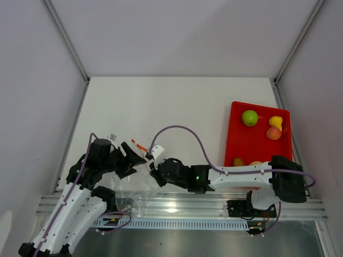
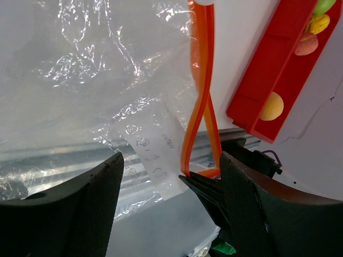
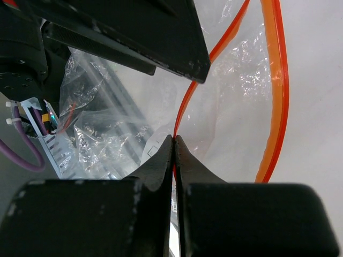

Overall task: Place the food in the zip-top bag and seal the zipper
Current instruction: Pick up the zipper food storage bag at the center of the board.

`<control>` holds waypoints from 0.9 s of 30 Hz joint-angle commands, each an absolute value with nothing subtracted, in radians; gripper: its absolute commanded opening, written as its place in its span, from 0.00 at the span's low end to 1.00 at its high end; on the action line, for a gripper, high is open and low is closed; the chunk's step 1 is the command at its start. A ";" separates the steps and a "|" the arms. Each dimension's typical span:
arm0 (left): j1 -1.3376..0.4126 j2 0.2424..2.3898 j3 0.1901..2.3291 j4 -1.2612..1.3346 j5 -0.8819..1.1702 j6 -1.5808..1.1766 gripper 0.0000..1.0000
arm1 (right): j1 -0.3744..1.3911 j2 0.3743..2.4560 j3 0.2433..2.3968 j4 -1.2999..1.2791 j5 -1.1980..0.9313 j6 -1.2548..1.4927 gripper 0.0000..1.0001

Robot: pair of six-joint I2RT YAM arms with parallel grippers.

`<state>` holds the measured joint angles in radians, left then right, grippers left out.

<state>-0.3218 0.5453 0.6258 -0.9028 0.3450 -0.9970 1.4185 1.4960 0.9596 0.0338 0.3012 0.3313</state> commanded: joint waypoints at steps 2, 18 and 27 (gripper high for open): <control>-0.354 0.578 0.592 -0.827 0.371 -1.034 0.74 | 1.439 1.491 1.005 0.080 0.339 0.310 0.00; -0.359 0.641 0.537 -0.730 0.368 -1.023 0.63 | 1.506 1.535 1.089 0.005 0.405 0.273 0.00; -0.357 0.607 0.494 -0.687 0.402 -1.003 0.07 | 1.522 1.531 1.089 -0.031 0.434 0.276 0.00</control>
<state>-0.3515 0.6159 0.5022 -0.7280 0.3725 -1.0218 1.5105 1.5299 1.0477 -0.0189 0.3920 0.2829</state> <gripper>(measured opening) 0.117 0.006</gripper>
